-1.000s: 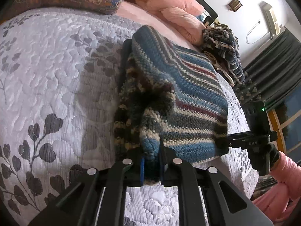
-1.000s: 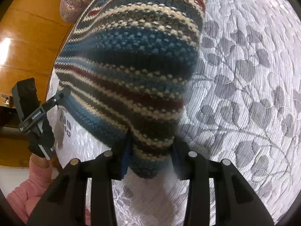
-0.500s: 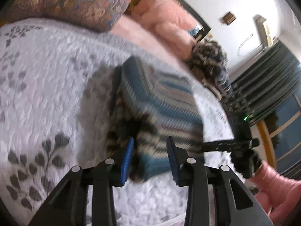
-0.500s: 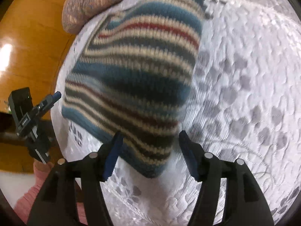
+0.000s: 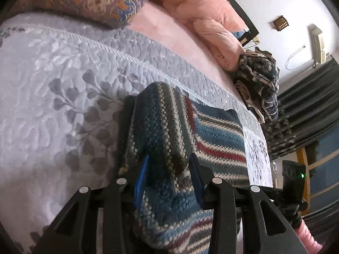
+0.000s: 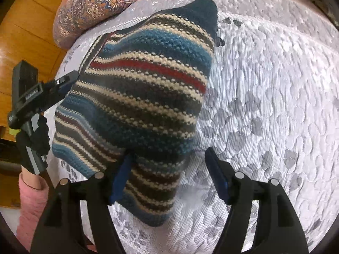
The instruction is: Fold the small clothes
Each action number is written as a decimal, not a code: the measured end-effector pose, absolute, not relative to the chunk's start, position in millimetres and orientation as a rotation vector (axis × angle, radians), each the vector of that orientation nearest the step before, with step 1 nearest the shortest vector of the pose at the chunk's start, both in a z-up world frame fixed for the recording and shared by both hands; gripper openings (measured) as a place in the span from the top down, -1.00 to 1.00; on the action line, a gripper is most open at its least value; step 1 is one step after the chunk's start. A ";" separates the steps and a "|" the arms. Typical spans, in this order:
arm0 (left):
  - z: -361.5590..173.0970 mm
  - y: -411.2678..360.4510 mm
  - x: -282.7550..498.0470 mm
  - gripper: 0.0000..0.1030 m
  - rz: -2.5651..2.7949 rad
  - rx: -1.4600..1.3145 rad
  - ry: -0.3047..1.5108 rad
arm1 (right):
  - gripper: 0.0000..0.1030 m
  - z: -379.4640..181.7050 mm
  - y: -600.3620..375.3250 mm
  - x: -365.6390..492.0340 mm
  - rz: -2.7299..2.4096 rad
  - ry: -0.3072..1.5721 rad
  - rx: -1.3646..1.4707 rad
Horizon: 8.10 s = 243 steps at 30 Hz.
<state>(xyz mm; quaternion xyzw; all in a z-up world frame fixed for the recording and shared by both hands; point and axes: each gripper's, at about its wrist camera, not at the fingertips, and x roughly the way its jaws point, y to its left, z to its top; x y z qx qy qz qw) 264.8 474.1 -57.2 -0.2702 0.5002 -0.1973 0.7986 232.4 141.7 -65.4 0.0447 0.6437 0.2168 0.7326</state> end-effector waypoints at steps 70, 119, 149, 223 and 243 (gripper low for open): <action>-95.9 465.2 274.6 -0.60 -0.555 -0.453 1.160 | -0.29 -47.1 145.6 214.2 0.515 1.283 0.074; -52.3 312.6 193.0 -0.01 -0.835 -0.551 1.036 | -0.12 9.9 -2.9 176.2 0.696 1.290 0.370; -69.1 212.6 100.4 -0.30 -0.615 -0.310 1.145 | -0.47 -58.5 -113.5 88.7 0.532 1.383 0.515; 70.9 215.4 -93.1 -0.85 -0.099 -0.064 1.063 | -0.94 80.8 -58.3 -93.5 0.076 1.192 0.039; 85.4 211.3 -107.7 -0.86 -0.075 0.000 0.997 | -0.94 81.7 -44.4 -97.7 0.047 1.188 0.023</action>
